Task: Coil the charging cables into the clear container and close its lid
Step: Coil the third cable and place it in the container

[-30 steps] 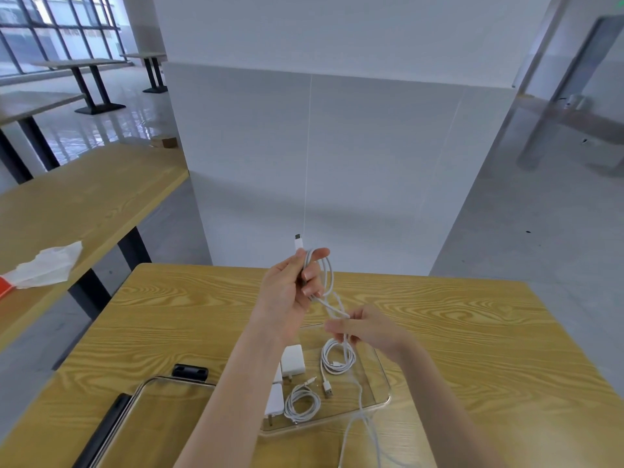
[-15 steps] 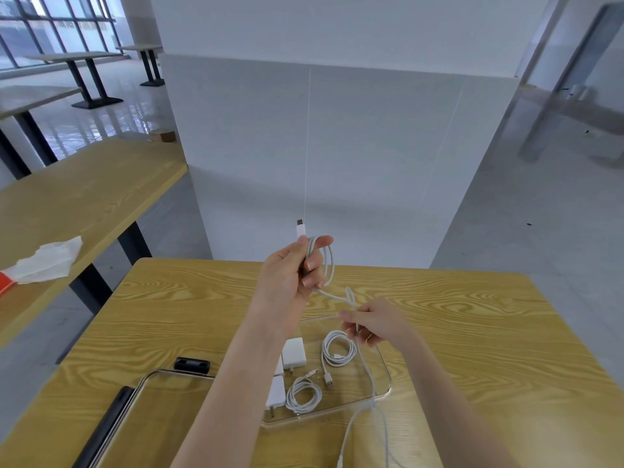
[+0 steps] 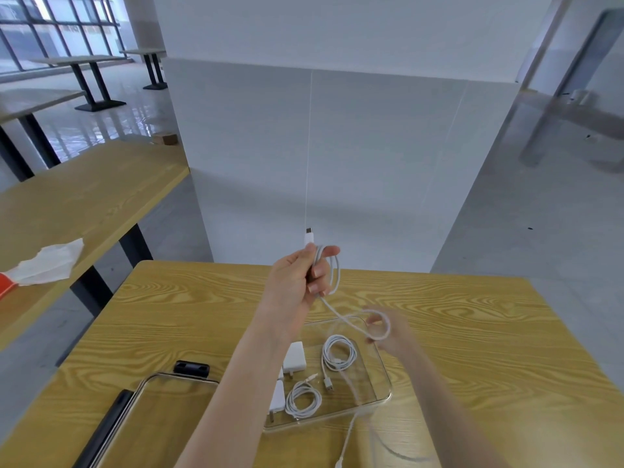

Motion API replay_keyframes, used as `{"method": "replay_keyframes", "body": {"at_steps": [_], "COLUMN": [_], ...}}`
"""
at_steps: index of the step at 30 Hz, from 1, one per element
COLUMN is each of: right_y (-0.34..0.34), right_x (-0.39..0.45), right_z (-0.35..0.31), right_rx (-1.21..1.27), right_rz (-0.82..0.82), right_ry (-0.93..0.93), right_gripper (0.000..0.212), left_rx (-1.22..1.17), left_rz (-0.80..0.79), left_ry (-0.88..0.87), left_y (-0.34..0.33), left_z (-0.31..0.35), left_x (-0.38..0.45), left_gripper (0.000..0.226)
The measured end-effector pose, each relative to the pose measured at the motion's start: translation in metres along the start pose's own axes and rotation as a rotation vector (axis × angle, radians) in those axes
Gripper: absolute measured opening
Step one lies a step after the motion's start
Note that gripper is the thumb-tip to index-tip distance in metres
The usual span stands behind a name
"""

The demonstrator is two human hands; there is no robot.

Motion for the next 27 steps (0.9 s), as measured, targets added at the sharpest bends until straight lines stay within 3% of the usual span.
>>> {"method": "replay_keyframes", "body": {"at_steps": [2, 4, 7, 9, 12, 16, 21, 24, 27], "right_y": [-0.002, 0.004, 0.027, 0.034, 0.014, -0.026, -0.060, -0.062, -0.059], "right_x": [0.002, 0.003, -0.005, -0.018, -0.039, -0.049, -0.069, -0.074, -0.070], "right_z": [-0.005, -0.016, -0.046, -0.074, -0.117, -0.130, -0.125, -0.125, -0.123], "right_rx": [-0.109, -0.048, 0.246, 0.456, 0.638, 0.908, 0.833, 0.572, 0.348], "right_rz": [-0.053, -0.029, 0.125, 0.126, -0.142, -0.466, -0.714, -0.700, -0.610], "right_ry": [0.001, 0.010, 0.102, 0.213, 0.322, 0.236, 0.257, 0.376, 0.361], "right_gripper": [0.042, 0.047, 0.036, 0.028, 0.027, 0.034, 0.032, 0.023, 0.016], "left_rx": [0.028, 0.063, 0.094, 0.102, 0.087, 0.042, -0.026, -0.041, -0.043], "left_rz": [0.020, 0.038, 0.058, 0.066, 0.046, 0.045, 0.051, 0.048, 0.030], "left_ry": [0.018, 0.032, 0.051, 0.055, 0.053, 0.024, 0.005, 0.021, 0.021], "left_y": [0.004, 0.008, 0.013, 0.015, 0.013, 0.014, 0.018, 0.017, 0.013], "left_z": [-0.006, -0.010, -0.013, -0.015, -0.017, -0.012, -0.011, -0.014, -0.016], "left_x": [0.003, 0.005, 0.008, 0.009, 0.011, 0.013, 0.014, 0.012, 0.009], "left_gripper": [0.037, 0.038, 0.039, 0.039, 0.040, 0.038, 0.038, 0.038, 0.037]}}
Point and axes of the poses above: each hand's wrist, its own x-axis towards the middle knuckle, its own y-axis out of the back of the hand, z = x × y, the point moved 9 cm from there along x, towards the middle knuckle, and after that the axes turned 6 degrees about x, right-handed, at the moved point
